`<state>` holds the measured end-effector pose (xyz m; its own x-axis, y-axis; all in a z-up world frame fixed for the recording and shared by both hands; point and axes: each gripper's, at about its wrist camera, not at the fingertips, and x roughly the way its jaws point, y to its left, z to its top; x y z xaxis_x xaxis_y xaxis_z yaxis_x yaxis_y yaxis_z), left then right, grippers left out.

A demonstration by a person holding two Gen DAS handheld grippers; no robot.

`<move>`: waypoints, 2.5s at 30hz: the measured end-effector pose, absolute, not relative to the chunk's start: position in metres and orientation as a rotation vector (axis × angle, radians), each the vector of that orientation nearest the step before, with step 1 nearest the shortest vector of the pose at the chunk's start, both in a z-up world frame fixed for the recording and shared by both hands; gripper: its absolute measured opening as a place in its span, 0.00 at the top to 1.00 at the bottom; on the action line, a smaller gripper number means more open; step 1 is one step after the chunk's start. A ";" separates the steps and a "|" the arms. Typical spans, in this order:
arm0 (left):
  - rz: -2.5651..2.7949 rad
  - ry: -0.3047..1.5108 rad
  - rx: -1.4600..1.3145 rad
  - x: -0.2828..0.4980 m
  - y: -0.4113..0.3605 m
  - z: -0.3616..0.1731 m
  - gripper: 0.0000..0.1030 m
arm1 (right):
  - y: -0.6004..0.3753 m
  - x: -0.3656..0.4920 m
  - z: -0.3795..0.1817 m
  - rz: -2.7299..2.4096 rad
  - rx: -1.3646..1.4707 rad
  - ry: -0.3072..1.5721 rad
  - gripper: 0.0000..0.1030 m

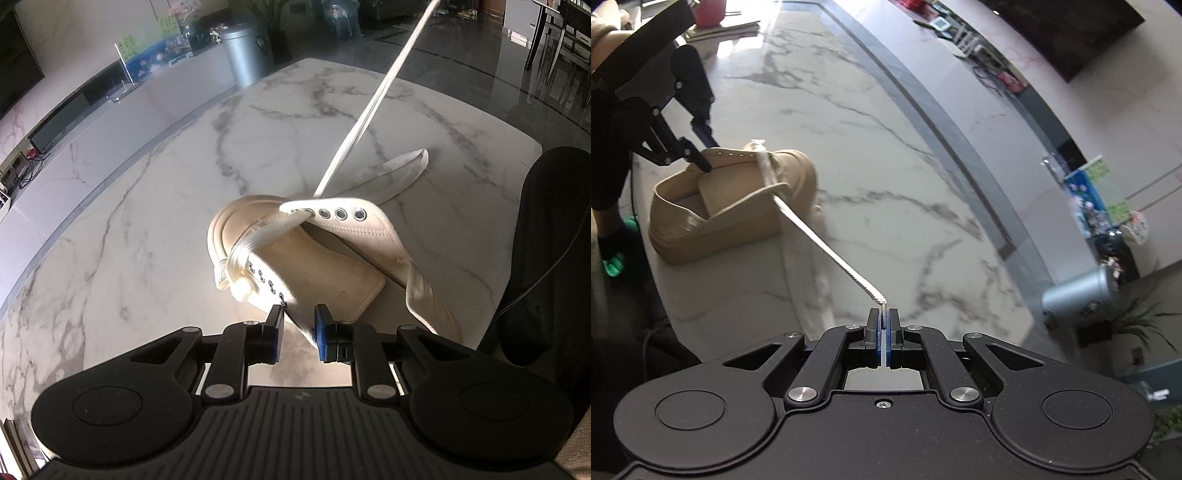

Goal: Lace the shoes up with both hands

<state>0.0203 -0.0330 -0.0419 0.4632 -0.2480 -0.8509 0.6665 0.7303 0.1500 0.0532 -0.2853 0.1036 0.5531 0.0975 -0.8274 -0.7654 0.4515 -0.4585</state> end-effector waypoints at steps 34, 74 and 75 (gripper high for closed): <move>-0.590 0.932 0.472 0.021 -0.026 -0.045 0.86 | -0.316 0.051 0.184 0.348 -1.086 0.773 1.00; -0.598 0.931 0.391 0.047 -0.031 -0.043 0.73 | -0.310 0.106 -0.026 0.638 -0.694 1.130 0.99; -0.596 0.931 0.391 0.047 -0.031 -0.044 0.73 | -0.308 0.111 -0.027 0.639 -0.696 1.119 0.99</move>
